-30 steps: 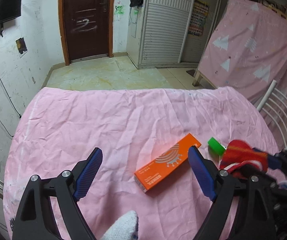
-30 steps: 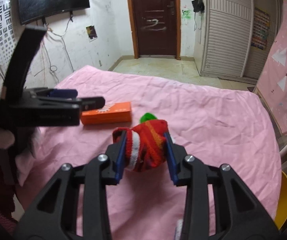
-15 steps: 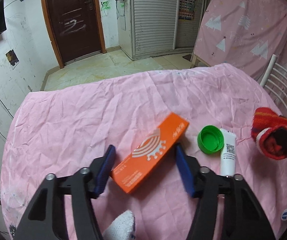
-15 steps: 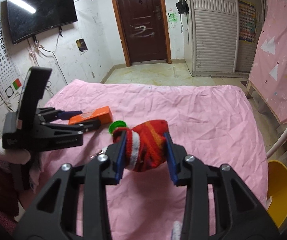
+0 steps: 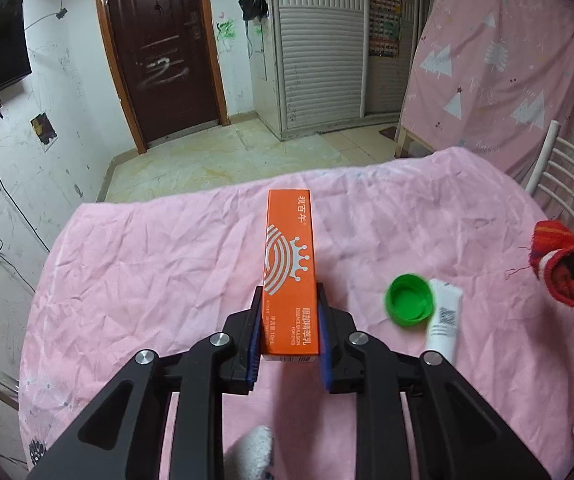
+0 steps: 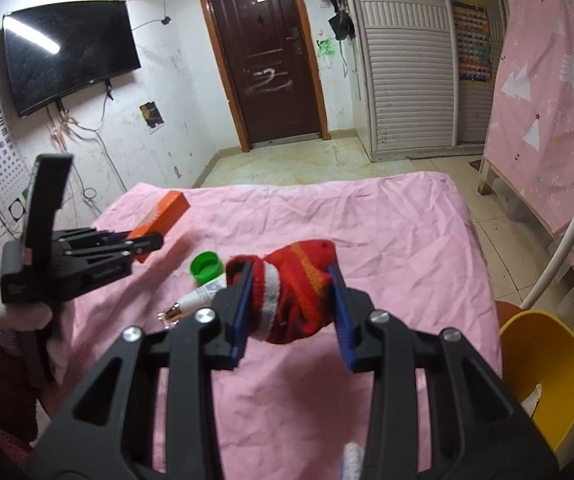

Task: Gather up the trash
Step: 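Grasp the orange box with left gripper while right lifts the red sock, then carry the orange box and red sock over the yellow bin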

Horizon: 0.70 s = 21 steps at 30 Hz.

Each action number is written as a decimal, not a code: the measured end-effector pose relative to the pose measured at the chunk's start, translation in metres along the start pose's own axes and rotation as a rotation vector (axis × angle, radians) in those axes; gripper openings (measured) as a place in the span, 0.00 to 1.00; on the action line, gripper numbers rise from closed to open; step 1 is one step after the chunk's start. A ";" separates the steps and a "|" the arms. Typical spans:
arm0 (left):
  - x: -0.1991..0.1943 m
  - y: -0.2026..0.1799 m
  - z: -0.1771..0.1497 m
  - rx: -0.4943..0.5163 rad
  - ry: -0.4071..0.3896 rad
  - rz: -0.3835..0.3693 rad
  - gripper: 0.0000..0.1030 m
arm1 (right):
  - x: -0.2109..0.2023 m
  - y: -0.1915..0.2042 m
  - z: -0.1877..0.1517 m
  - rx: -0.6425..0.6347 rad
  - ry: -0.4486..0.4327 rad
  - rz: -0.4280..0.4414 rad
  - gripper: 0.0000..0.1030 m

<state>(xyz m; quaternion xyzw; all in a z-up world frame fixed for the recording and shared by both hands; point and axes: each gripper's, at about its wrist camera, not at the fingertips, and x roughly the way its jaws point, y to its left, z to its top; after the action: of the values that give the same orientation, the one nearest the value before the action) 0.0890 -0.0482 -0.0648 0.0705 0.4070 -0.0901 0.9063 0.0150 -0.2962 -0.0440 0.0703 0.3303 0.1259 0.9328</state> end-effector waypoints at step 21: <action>-0.073 -0.167 0.032 0.171 -0.161 -0.181 0.13 | -0.072 -0.120 -0.026 0.188 -0.135 -0.170 0.33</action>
<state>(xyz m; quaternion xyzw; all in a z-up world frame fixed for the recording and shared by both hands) 0.0274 -0.2090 0.0020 0.1028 0.3286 -0.2112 0.9148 -0.0326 -0.4303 -0.0467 0.1372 0.2821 0.0102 0.9495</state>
